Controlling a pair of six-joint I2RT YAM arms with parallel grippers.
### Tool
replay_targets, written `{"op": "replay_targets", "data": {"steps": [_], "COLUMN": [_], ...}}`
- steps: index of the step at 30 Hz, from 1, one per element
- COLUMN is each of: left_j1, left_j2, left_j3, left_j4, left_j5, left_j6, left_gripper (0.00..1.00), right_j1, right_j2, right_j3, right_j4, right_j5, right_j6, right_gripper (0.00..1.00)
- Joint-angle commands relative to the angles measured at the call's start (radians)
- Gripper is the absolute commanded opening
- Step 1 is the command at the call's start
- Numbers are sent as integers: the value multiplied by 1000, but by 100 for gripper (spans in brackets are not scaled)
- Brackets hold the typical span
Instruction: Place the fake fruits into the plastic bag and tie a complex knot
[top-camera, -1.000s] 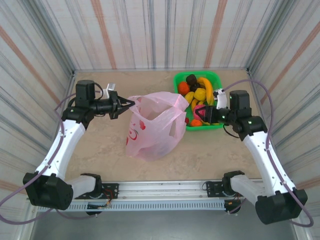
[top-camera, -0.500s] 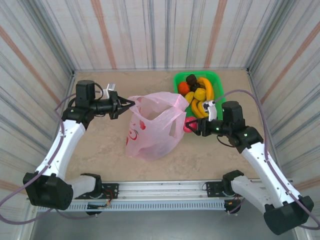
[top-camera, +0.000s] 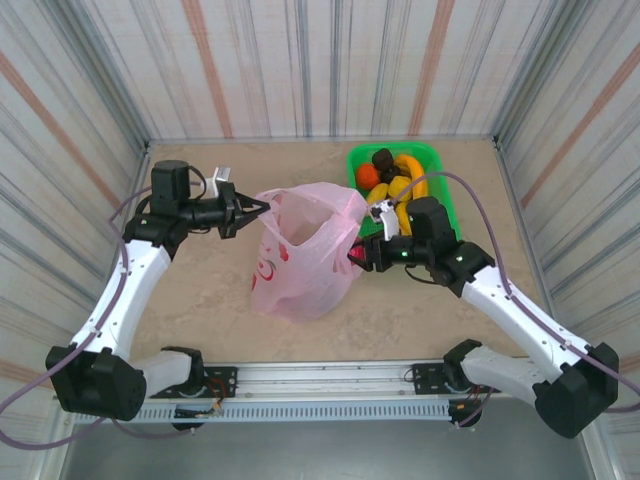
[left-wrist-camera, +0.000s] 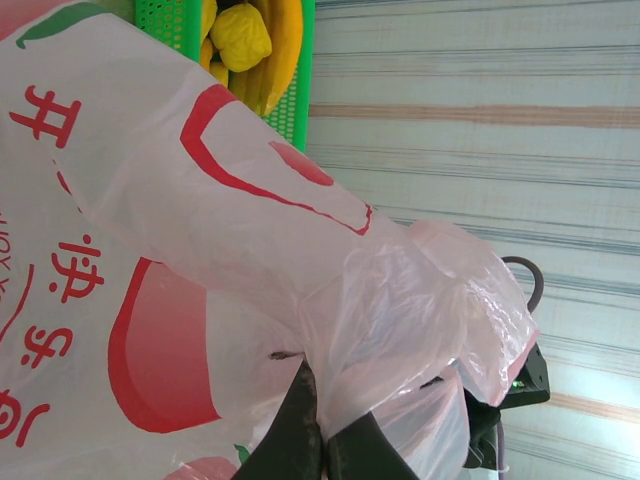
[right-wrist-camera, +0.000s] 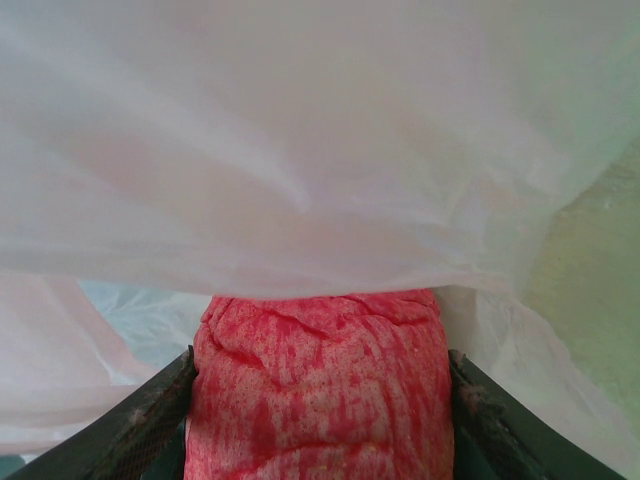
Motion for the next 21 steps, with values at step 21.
{"op": "replay_targets", "data": {"steps": [21], "left_j1": [7], "left_j2": [-26], "left_j3": [-22], "left_j4": [16], "left_j5": [34], "left_j6": [11], "left_gripper": [0], "right_j1": [214], "right_j2": [281], "right_j3": [139], "right_j4": [306], "right_j5": [147], "right_j6": [9], "right_gripper": [58]}}
